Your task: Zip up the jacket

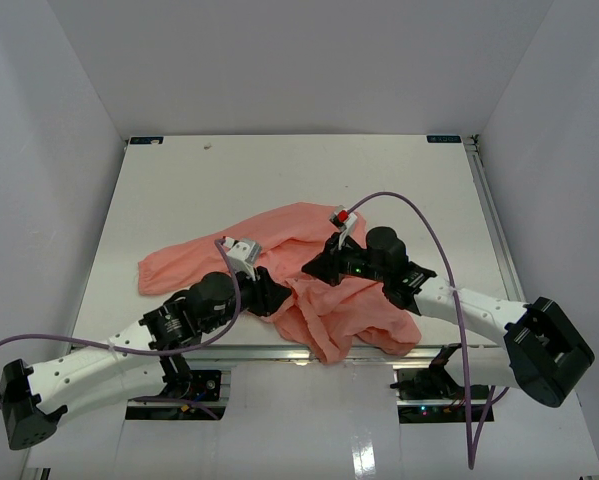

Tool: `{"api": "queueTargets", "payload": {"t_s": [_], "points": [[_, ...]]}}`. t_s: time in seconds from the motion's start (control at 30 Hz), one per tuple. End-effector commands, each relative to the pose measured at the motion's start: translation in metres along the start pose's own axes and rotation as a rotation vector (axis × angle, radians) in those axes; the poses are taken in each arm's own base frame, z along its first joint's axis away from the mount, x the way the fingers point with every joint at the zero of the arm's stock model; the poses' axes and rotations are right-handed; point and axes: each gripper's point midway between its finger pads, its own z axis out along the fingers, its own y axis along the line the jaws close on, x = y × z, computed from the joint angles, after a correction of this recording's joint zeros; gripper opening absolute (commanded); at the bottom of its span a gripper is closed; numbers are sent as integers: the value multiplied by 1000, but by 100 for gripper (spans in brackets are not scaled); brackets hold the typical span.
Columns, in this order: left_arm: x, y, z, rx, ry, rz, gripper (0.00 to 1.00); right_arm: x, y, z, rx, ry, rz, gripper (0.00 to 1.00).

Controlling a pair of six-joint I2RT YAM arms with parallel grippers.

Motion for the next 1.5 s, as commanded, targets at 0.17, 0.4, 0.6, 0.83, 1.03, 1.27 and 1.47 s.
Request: {"api": "queueTargets", "payload": {"t_s": [0.17,0.4,0.6,0.83,1.03,1.27,1.47], "points": [[-24,-8,2,-76,-80,-450,48,-5,4,-2,-24,-29,-23,8],[-14,-9,18,-139,-22,-580,47,-3,6,-2,-33,-30,-24,8],[-10,0,17,-198,-20,-609,47,-3,6,-4,-32,-33,-28,8],[-2,14,24,-273,-29,-616,49,-1,7,-4,-37,-30,-28,8],[3,15,30,-301,-15,-653,51,-1,9,-5,-39,-35,-31,8],[6,22,34,-340,-28,-681,53,0,10,-5,-46,-35,-35,8],[4,29,39,-382,-59,-688,45,0,15,-6,-57,-35,-39,8]]}}
